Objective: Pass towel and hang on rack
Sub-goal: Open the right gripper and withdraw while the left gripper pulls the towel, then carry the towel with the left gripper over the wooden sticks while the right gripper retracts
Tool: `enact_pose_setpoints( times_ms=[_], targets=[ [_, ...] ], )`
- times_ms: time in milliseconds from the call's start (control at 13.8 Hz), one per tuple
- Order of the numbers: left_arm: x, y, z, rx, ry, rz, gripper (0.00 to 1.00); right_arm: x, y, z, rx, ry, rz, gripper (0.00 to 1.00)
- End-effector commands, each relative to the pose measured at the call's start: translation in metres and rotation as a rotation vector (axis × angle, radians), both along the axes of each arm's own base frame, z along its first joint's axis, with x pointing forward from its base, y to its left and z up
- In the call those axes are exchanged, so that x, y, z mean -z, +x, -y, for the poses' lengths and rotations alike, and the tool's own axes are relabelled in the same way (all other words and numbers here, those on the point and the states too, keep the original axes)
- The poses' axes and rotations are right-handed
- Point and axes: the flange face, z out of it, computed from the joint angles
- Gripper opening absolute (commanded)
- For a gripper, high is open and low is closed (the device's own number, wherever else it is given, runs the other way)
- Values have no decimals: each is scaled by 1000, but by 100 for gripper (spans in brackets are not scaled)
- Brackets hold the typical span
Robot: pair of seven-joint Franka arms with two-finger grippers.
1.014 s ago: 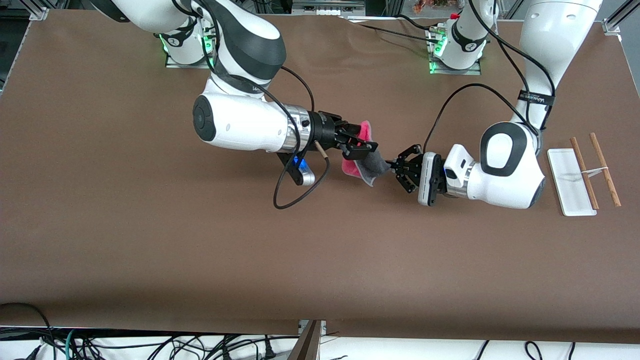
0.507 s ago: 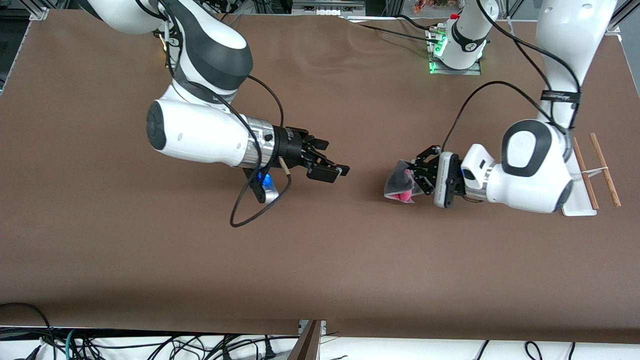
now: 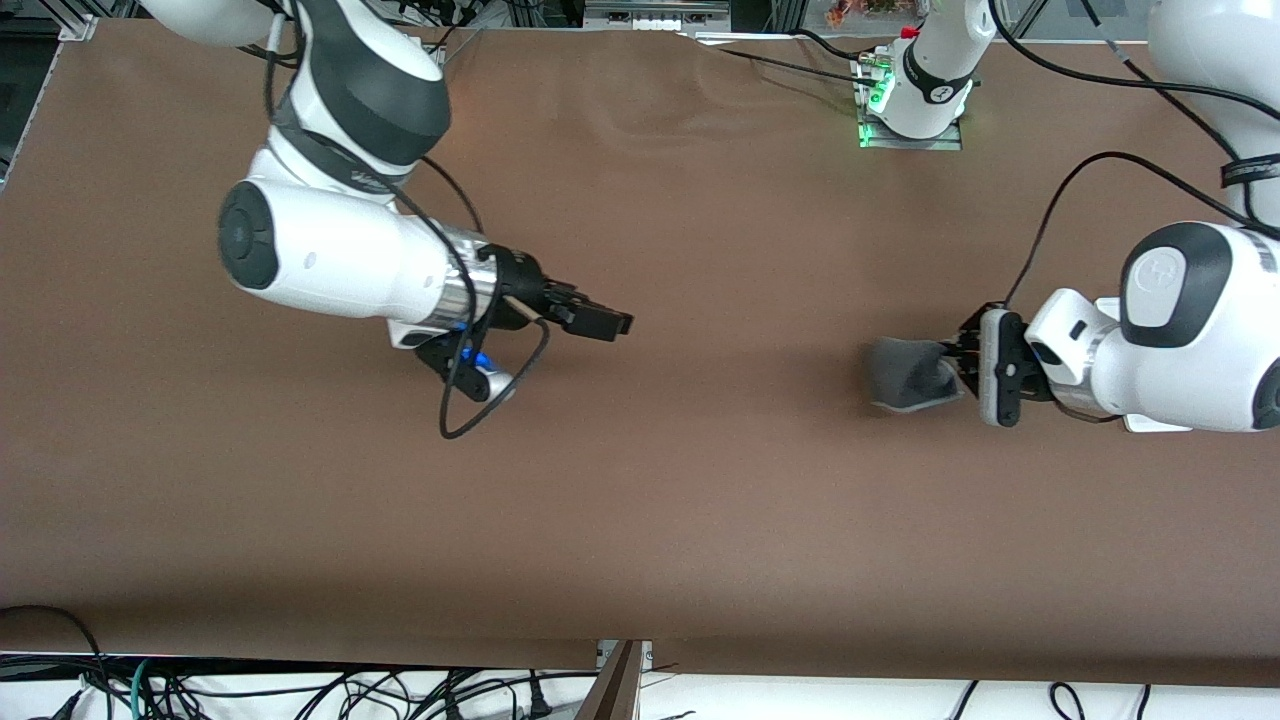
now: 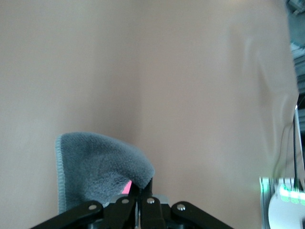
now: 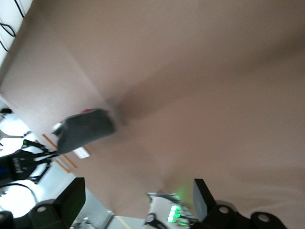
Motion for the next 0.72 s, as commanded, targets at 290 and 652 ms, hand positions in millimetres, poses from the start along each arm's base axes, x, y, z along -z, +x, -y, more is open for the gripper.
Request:
enact_pose_setpoints(
  times_ms=[290, 652],
  targets=[
    [-21, -12, -185, -199, 278, 8, 0, -49, -58, 130, -279, -214, 160, 100],
    [-44, -54, -303, -343, 404, -10, 0, -67, -62, 233, -443, -478, 291, 100]
  ],
)
